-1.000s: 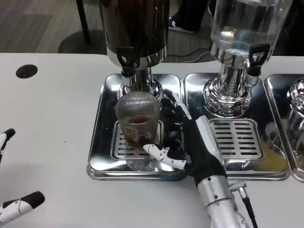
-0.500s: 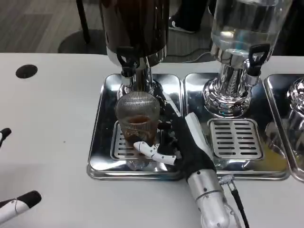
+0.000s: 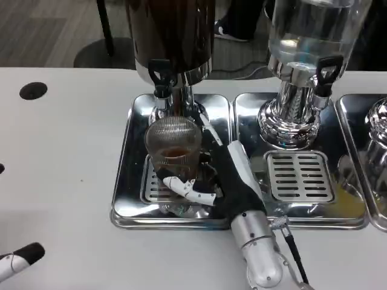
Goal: Grasp the cup under the faucet to collect the drink, then remove the cup.
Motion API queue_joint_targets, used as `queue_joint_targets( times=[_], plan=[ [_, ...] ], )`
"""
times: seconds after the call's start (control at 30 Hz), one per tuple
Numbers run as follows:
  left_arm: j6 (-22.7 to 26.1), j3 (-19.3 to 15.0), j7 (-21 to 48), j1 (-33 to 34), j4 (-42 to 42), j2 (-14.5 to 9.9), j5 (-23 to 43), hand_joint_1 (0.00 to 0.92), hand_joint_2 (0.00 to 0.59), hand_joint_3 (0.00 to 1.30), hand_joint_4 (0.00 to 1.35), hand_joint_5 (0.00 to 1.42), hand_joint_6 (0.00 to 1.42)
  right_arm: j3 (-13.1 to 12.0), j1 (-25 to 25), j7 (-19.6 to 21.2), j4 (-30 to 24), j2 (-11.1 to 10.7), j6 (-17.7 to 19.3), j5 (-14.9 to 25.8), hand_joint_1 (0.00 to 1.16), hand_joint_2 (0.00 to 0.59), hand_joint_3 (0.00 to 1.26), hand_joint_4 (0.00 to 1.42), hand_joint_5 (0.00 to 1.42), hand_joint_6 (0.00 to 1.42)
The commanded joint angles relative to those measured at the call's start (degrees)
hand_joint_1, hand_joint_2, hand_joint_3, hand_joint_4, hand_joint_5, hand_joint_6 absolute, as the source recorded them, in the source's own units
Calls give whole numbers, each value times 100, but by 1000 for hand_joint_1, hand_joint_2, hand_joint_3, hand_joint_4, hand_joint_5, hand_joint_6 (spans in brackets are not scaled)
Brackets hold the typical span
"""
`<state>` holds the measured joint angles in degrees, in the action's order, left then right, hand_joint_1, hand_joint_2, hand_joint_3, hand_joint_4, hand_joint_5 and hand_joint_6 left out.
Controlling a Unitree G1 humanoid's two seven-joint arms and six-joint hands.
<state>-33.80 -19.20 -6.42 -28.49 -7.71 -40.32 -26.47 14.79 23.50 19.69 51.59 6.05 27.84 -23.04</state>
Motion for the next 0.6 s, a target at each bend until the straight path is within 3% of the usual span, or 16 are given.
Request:
queue_joint_targets(
  times=[0.03,0.6],
  plan=[
    [3,-57,69,-7,-62,-71,39,0,24,0,0,0,0,13,142,76,143,79,137,44,884,183,45,98,147,326],
    [44,-40,128,97,-53,-49,46,0,29,0,0,0,0,-27,157,189,263,62,179,95,884,188,119,197,246,339]
  ],
)
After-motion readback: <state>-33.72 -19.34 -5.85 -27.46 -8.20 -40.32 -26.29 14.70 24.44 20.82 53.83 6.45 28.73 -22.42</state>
